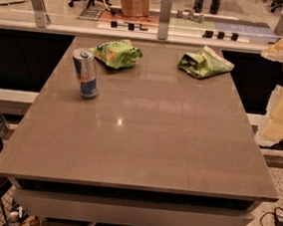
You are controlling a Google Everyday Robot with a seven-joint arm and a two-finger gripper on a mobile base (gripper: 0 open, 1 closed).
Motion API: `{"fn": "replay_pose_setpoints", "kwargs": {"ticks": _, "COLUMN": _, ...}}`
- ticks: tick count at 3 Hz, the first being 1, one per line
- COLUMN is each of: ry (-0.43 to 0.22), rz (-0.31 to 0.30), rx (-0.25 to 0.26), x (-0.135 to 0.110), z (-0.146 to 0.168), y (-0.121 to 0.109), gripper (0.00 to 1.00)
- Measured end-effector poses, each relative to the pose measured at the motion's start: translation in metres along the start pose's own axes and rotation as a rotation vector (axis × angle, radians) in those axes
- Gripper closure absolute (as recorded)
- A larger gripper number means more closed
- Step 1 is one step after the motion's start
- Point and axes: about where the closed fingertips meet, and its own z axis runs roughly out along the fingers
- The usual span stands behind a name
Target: Pick green rice chip bag
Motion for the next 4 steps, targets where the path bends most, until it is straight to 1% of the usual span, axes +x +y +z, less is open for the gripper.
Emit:
{"fn": "replay_pose_setpoints", "kwargs": {"ticks": 1, "ry": -0.006, "rz": 0.002, "rx": 0.008, "x": -0.002, "z": 0.0, "y": -0.003, "gripper": 0.0}}
{"fn": "replay_pose_setpoints", "kwargs": {"ticks": 2, "ry": -0.038, "rz": -0.014, "rx": 0.043, "x": -0.016, "z": 0.008, "y": -0.016, "gripper": 0.0}}
{"fn": "replay_pose_setpoints", "kwargs": {"ticks": 3, "ry": -0.109, "rz": -0.054, "rx": 0.079, "x": -0.049, "z": 0.026, "y": -0.034, "gripper": 0.0}}
{"fn": "replay_pose_setpoints", "kwargs": {"ticks": 4, "ry": -0.208, "rz": -0.1, "rx": 0.097, "x": -0.087, "z": 0.052, "y": -0.058, "gripper": 0.0}}
